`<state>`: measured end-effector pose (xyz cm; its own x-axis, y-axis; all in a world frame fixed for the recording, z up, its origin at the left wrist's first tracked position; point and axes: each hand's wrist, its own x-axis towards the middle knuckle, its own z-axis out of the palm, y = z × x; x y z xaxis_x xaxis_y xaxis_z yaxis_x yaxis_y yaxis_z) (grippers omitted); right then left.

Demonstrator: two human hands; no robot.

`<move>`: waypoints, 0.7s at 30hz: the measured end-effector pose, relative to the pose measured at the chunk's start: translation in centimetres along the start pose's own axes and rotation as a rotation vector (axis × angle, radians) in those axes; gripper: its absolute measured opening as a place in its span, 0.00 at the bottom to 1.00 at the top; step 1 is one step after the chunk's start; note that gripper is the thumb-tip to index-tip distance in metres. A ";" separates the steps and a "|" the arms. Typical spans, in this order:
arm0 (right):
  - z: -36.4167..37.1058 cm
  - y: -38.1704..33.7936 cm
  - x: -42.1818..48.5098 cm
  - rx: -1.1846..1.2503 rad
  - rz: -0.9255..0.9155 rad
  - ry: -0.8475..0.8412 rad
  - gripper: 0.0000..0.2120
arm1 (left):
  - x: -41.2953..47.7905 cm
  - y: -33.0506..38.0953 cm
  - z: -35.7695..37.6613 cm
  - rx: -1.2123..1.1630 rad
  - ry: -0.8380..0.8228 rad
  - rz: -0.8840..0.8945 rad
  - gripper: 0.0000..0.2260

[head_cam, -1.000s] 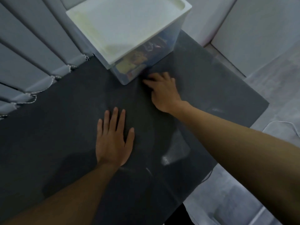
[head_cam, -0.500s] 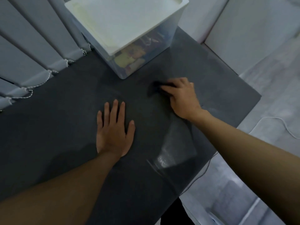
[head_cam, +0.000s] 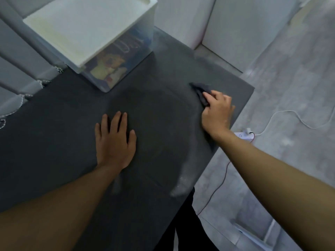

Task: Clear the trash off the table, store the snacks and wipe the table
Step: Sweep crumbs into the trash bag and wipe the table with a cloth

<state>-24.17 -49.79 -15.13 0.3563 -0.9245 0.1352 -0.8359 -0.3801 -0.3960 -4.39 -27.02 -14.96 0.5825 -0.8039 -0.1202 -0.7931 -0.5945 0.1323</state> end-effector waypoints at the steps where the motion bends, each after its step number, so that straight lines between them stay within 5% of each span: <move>1: 0.0 -0.4 -0.6 -0.003 0.007 0.000 0.23 | 0.5 0.9 0.0 -0.012 -0.009 0.021 0.30; 6: -0.8 2.1 -1.9 -0.015 -0.643 -0.176 0.22 | 3.3 5.6 0.9 -0.037 -0.076 0.030 0.30; 8: -1.1 3.9 0.3 -0.072 -0.592 -0.145 0.22 | 3.2 6.2 1.6 0.046 -0.071 0.006 0.30; 13: -1.2 3.9 5.1 -0.048 0.201 0.001 0.24 | 3.2 6.3 1.8 0.109 -0.086 -0.001 0.32; 15: -0.7 2.6 5.4 -0.060 0.071 -0.029 0.23 | 3.2 6.5 1.7 0.127 -0.089 -0.008 0.33; 18: -0.2 3.3 5.7 -0.021 -0.417 -0.176 0.22 | 3.2 6.6 1.6 0.126 -0.087 -0.006 0.33; 21: -0.2 4.6 8.9 -0.023 -0.494 -0.156 0.22 | 3.3 6.6 1.3 0.130 -0.111 -0.008 0.33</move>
<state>-24.95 -59.79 -15.60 0.7671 -0.6204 0.1636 -0.5608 -0.7722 -0.2987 -7.92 -33.54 -15.78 0.5716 -0.7878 -0.2295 -0.8090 -0.5878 0.0032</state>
